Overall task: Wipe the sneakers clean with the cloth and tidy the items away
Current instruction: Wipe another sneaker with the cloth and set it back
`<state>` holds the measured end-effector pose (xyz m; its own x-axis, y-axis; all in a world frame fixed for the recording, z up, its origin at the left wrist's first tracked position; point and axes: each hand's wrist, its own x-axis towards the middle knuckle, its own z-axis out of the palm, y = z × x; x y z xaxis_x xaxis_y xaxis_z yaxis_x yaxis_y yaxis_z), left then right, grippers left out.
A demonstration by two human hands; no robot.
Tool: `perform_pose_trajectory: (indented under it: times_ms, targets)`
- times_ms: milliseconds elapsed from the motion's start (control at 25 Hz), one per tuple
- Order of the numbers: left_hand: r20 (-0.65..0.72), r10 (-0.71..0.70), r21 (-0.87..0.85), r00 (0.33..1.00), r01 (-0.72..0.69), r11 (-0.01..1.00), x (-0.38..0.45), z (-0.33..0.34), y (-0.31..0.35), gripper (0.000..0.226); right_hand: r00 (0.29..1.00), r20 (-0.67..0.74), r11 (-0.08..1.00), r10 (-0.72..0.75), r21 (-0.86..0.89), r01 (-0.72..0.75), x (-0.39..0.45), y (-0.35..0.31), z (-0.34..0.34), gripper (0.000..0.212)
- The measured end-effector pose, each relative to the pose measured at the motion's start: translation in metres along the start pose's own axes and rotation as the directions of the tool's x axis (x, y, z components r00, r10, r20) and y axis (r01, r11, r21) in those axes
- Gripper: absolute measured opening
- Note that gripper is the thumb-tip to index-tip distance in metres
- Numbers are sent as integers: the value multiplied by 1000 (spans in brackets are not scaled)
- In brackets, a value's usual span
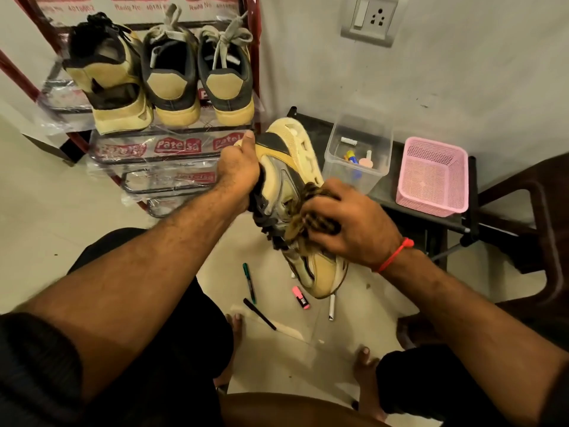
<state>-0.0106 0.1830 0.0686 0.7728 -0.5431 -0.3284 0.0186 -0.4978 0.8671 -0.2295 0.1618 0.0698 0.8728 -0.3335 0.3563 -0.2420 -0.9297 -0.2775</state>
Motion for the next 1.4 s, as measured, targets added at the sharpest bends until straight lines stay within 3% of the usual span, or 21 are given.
perform_pose_trajectory:
  times_ms: [160, 240, 360, 520, 680, 760, 920, 1000, 1080, 1160, 1400]
  targets:
    - [73, 118, 143, 990, -128, 981, -13, 19, -6, 57, 972, -74, 974, 222, 66, -217, 12, 13, -2, 44]
    - [58, 104, 114, 993, -110, 987, -14, 17, -3, 52, 964, -72, 963, 256, 103, -248, 11, 15, -3, 40]
    - [-51, -28, -42, 998, 26, 999, -5, 2, 5, 45, 981, 87, 976, 176, 115, -185, -1, 4, -8, 41]
    - [-108, -71, -48, 992, 66, 997, 8, -12, 4, 51, 939, 335, 995, 82, 21, -95, -14, -15, -13, 48]
    - [-32, -98, -70, 995, 95, 993, 8, -6, 2, 49, 983, 155, 995, 97, -20, -95, -9, -3, -14, 49]
    - [44, -54, 0, 998, 54, 999, -3, 8, -3, 49, 987, 54, 987, 148, -71, -144, -1, 3, -9, 48]
    - [68, -4, 58, 998, 0, 998, -9, 20, -6, 52, 977, 52, 977, 205, -69, -202, 10, 8, -14, 48]
    - [22, -69, -38, 997, 70, 997, -2, 9, 2, 49, 978, 175, 994, 110, -26, -107, 5, 1, -22, 44]
    - [-19, -101, -59, 995, 100, 993, 7, -2, 3, 52, 897, 443, 1000, 7, -13, -2, -4, -14, -23, 40]
    - [-28, -100, -38, 995, 99, 994, 10, -7, 2, 55, 834, 549, 997, -58, -11, 77, -13, -25, -18, 39]
    - [73, -59, 26, 996, 58, 998, -7, 10, -5, 51, 988, 153, 997, 0, -76, 12, 1, -3, -6, 42]
